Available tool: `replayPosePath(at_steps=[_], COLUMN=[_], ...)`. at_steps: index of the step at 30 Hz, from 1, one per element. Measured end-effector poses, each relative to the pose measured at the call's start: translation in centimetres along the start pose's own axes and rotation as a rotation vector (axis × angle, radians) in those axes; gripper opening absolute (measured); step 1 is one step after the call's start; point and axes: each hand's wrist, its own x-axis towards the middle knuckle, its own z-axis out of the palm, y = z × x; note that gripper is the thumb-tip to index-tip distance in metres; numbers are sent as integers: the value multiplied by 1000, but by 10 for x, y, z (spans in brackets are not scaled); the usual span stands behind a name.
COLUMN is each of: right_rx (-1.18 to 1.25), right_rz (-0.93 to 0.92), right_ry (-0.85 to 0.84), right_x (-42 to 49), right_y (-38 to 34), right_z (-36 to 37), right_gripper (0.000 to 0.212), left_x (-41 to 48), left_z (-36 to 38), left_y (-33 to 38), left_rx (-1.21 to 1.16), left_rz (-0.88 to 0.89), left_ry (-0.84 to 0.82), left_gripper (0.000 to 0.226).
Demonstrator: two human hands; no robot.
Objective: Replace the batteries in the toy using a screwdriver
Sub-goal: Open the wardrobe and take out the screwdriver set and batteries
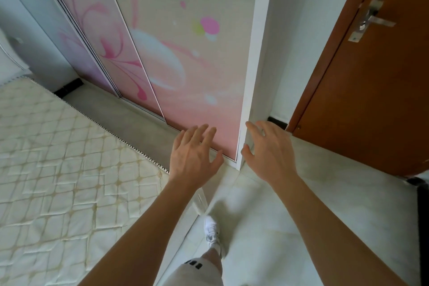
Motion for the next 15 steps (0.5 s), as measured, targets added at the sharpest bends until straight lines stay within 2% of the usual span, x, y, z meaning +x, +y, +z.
replayPosePath(at_steps=[15], right_rx=[7], right_rz=[-62], right_ry=[94], right_x=[240], right_y=[20], right_z=[84], right_gripper=[48], left_x=[218], left_z=[86], left_y=[-93], left_rx=[-30], left_rz=[-46], left_ry=[-24], left_gripper=[57])
